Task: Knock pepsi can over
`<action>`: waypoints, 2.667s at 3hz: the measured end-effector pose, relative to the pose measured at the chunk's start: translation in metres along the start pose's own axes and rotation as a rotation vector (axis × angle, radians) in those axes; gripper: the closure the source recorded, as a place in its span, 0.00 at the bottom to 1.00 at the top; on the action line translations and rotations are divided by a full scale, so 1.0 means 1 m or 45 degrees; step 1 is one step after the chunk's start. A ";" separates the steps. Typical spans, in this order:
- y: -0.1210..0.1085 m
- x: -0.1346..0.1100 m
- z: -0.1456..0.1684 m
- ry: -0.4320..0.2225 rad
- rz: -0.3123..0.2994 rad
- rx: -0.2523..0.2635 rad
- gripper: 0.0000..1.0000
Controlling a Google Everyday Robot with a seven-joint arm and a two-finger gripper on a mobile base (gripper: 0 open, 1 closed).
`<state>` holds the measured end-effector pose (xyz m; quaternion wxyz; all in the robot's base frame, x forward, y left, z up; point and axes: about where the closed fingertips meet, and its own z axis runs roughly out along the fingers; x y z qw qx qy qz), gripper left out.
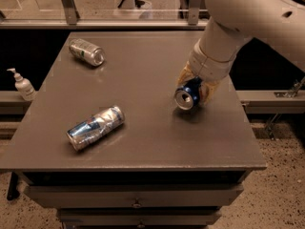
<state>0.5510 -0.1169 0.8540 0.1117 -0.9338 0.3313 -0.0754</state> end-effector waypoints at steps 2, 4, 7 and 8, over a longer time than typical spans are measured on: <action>0.011 -0.002 0.003 0.023 -0.108 -0.080 0.00; 0.015 0.001 0.001 -0.018 -0.052 -0.070 0.00; 0.060 0.080 -0.040 -0.409 0.823 0.290 0.00; 0.051 0.071 -0.052 -0.507 0.868 0.355 0.00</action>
Offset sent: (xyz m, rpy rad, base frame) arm -0.0092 -0.0081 -0.0087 -0.0997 0.0197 0.0953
